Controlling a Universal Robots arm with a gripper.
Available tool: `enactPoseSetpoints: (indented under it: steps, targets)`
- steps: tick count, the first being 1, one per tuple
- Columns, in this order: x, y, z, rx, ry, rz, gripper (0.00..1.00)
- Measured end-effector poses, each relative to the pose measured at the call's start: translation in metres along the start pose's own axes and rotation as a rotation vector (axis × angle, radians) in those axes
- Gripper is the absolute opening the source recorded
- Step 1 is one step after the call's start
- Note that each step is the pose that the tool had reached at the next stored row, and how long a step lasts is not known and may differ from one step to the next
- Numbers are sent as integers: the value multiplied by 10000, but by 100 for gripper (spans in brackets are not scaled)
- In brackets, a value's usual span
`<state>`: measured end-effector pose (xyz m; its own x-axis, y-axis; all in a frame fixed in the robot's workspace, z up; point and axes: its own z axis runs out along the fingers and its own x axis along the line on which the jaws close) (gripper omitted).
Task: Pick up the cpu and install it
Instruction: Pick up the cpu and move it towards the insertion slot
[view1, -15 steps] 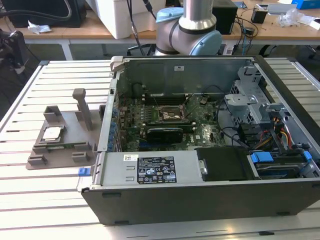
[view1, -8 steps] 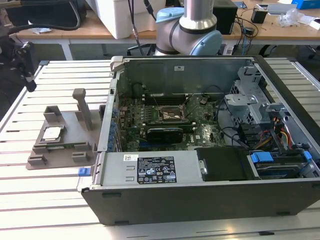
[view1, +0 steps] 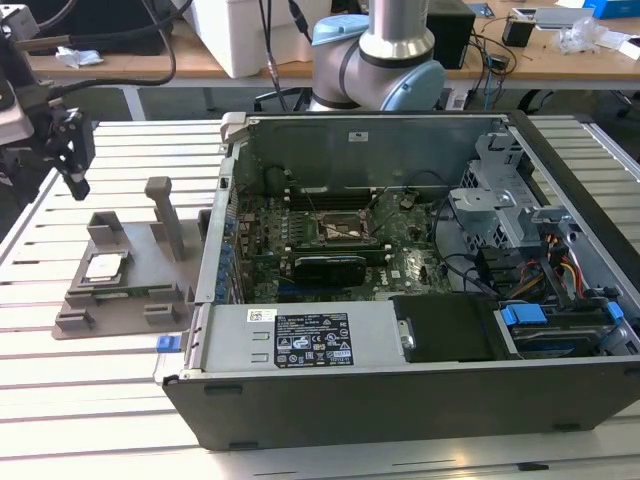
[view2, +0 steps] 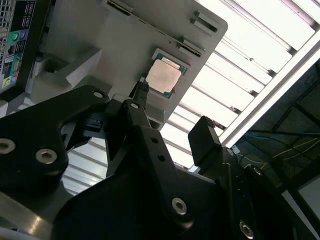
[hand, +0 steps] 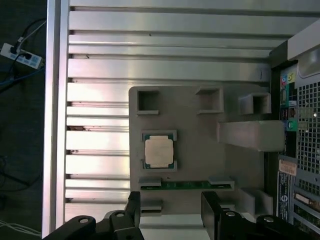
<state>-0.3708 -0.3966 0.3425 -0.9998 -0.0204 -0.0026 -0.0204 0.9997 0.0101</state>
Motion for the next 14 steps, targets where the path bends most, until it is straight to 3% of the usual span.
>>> enactPoseSetpoints:
  steps: [14]
  targets:
    - [-47, -4, 285, -2, 73, 1, 60]
